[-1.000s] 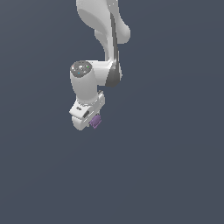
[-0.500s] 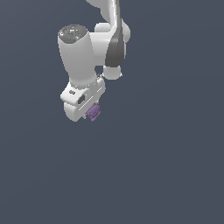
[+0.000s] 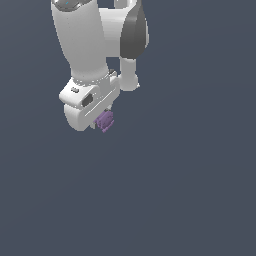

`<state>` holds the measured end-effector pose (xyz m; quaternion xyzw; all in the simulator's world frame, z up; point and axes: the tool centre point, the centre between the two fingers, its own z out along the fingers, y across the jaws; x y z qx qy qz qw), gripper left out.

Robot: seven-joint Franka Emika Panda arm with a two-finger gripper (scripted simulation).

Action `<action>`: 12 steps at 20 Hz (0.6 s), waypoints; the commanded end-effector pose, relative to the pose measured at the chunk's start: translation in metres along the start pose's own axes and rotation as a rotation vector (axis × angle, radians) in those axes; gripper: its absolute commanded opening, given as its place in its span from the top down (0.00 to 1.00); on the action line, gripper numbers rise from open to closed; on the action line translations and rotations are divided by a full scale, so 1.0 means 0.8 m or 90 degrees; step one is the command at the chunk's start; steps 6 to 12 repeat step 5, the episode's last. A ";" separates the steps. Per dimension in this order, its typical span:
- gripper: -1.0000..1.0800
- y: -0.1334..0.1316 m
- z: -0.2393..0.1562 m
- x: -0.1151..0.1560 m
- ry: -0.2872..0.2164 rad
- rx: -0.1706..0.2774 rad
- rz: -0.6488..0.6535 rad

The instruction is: Pick up the object and move it to a goal position.

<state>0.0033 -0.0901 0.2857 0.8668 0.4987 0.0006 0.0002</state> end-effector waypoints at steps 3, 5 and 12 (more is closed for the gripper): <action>1.00 0.003 -0.012 0.002 -0.001 0.001 0.000; 1.00 0.004 -0.013 0.002 -0.001 0.001 0.000; 1.00 0.004 -0.013 0.002 -0.001 0.001 0.000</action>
